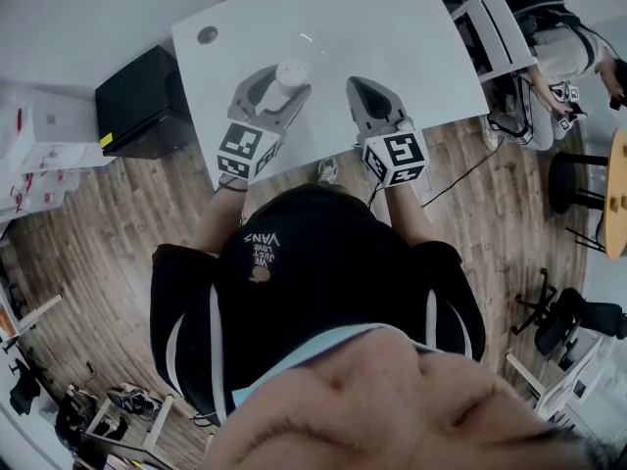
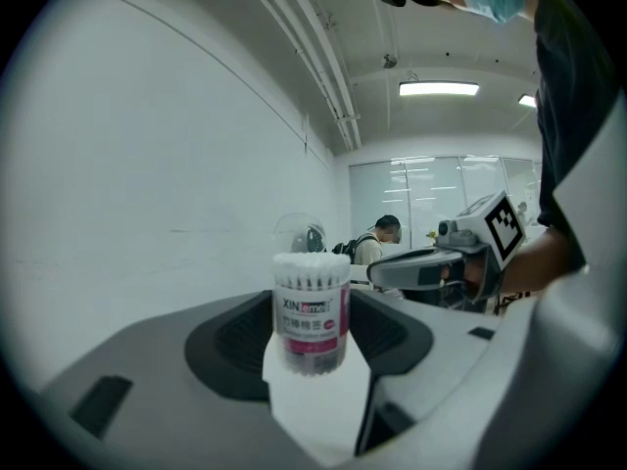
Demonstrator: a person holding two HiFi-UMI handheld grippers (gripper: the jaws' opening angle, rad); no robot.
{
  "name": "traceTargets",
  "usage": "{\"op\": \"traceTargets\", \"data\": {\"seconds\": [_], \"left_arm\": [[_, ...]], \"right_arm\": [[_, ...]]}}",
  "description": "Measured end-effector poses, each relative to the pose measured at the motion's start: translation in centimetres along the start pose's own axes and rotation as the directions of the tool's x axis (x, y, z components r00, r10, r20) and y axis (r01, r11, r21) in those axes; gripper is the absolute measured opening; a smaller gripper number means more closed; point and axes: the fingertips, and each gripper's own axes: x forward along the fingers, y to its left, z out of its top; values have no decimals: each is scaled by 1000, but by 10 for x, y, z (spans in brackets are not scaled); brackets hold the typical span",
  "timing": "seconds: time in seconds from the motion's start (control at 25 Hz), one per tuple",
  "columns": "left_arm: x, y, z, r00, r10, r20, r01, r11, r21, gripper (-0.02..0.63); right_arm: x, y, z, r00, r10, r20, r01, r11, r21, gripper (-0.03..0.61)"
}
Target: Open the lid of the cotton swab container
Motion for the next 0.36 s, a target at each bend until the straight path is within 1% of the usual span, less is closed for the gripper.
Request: {"op": "traceTargets", "data": {"seconds": [0.36], "left_arm": [[0, 0, -2, 1000, -2, -6, 2, 1000, -5, 250]], "right_arm": [[1, -2, -1, 1000, -7, -7, 7, 1000, 4, 12]]}}
